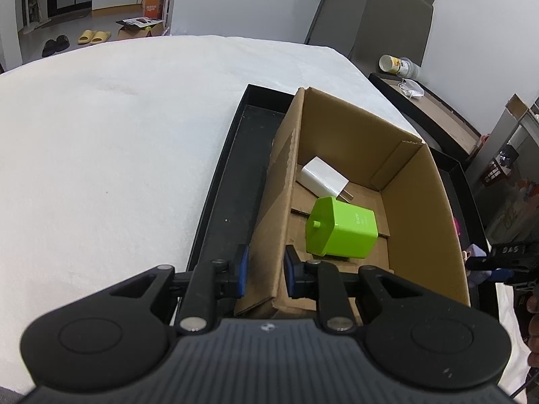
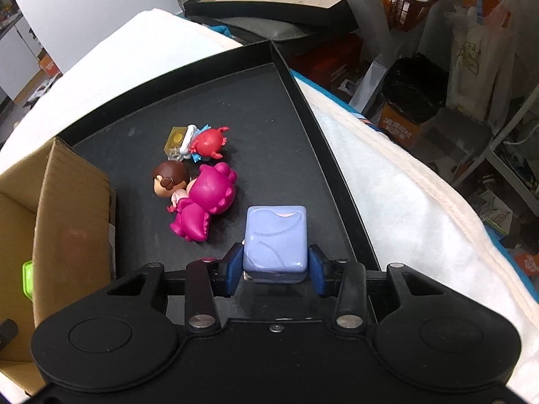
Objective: Organize rigid objects
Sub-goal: 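Move the right gripper to the lavender cube and grasp it, then carry the lavender cube over the box and open the right gripper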
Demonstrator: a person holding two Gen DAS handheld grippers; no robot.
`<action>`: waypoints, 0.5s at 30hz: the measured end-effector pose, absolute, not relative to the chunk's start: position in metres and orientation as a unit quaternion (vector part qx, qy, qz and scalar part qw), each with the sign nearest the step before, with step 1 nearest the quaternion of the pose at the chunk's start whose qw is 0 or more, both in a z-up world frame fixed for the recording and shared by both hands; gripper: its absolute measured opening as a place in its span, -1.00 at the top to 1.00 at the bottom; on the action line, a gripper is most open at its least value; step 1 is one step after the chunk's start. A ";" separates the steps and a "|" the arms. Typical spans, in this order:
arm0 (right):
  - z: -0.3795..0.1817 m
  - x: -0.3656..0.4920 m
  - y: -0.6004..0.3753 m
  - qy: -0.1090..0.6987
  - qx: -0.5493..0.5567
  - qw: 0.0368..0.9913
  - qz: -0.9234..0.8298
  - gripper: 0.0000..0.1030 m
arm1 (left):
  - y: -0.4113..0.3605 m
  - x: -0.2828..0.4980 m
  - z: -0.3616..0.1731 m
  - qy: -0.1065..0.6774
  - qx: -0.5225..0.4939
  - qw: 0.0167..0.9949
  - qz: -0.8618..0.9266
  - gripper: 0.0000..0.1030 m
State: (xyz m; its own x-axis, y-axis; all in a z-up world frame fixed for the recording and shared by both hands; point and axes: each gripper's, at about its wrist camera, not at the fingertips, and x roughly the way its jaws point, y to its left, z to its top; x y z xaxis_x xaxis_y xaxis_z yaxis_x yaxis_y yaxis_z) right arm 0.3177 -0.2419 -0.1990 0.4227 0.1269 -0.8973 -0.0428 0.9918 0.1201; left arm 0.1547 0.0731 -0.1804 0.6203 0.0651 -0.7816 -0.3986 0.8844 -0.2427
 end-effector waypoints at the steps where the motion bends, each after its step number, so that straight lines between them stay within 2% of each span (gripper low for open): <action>1: -0.197 0.318 -0.242 0.532 0.042 0.844 0.051 0.23 | 0.073 0.155 -0.181 0.416 -0.199 0.877 0.135 0.60; 15: -0.170 0.298 -0.239 0.513 0.061 0.852 0.080 0.25 | 0.070 0.153 -0.180 0.409 -0.196 0.882 0.131 0.60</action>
State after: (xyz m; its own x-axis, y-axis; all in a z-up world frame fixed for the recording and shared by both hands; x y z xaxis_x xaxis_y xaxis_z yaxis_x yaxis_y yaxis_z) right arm 0.2975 -0.2392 -0.1702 0.4599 0.1990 -0.8654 -0.0735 0.9797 0.1863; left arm 0.1530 0.0701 -0.1804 0.6308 0.0705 -0.7727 -0.3906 0.8893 -0.2378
